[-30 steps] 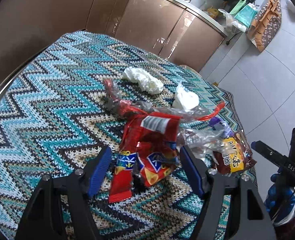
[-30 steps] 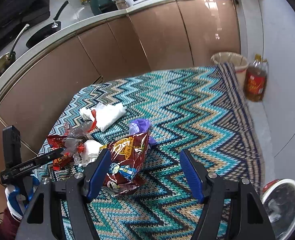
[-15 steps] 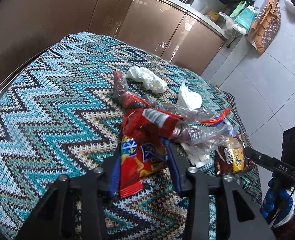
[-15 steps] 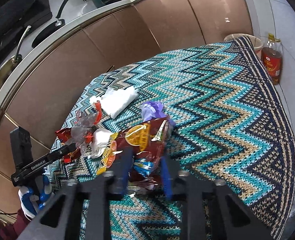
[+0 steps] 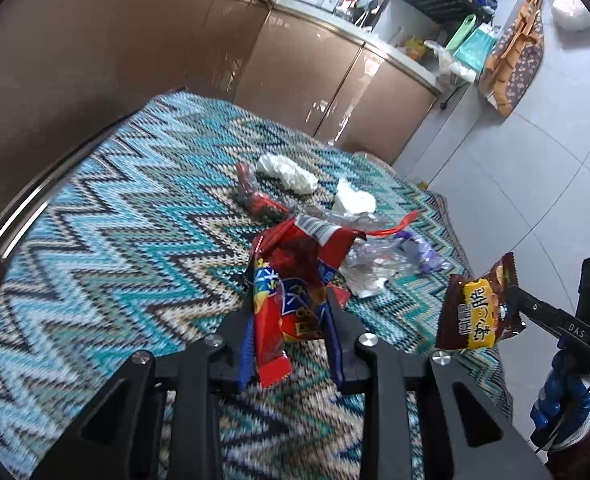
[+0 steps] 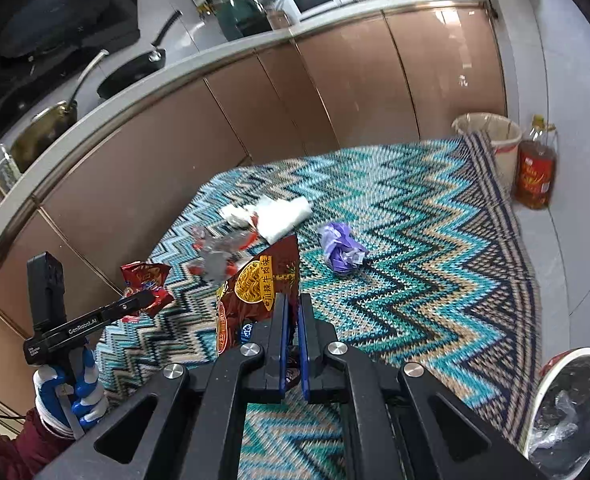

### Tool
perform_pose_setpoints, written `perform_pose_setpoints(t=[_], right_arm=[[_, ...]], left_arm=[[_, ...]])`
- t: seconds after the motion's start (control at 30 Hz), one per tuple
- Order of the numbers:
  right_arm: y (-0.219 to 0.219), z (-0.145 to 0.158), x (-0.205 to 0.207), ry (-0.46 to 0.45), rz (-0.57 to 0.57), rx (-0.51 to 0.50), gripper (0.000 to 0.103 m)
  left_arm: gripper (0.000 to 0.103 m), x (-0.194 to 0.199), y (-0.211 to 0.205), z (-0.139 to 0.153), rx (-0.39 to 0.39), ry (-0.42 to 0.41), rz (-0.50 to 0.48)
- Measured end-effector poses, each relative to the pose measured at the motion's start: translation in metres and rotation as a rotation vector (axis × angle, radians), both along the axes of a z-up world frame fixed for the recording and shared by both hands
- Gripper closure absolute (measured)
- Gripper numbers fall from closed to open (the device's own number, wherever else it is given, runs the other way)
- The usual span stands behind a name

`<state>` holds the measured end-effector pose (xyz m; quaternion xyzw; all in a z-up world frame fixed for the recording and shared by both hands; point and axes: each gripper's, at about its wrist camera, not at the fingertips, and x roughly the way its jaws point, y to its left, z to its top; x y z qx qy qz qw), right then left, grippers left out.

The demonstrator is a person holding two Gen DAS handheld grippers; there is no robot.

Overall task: Collect trash
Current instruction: 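Carry both wrappers over the white bin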

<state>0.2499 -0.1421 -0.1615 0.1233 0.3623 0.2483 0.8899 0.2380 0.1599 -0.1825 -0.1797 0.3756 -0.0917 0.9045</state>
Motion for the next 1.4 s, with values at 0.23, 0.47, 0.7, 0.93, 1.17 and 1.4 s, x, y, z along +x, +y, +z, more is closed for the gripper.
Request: perform_pose_setpoints(t=[0.23,0.47,0.7,0.93,1.17,1.4], right_arm=[[-0.011,0.034,-0.051,-0.087,-0.041,0.005,0.098],[-0.029,0.071,-0.109,-0.2,-0.086,0.028,0.098],[-0.058,0.088,-0.154,-0.285,-0.14,0.063,0.098],[-0.117,0.085,-0.19,-0.331,-0.267,0.085,0.098],[-0.19,0.066,-0.215,-0.327,-0.464,0.092,0.098],[-0.251,0.042,-0.221,-0.263,-0.64,0.033,0.098]], left_arm=[[0.075,-0.041,0.003,0.038,-0.006,-0.079,0.003],[0.075,-0.087,-0.007,0.08,0.006,-0.175,-0.015],[0.075,-0.112,-0.041,0.112,0.032,-0.237,-0.085],[0.075,-0.105,-0.118,0.127,0.06,-0.235,-0.242],[0.075,-0.079,-0.233,0.124,0.108,-0.193,-0.462],[0.075,-0.057,-0.355,0.108,0.201,-0.172,-0.667]])
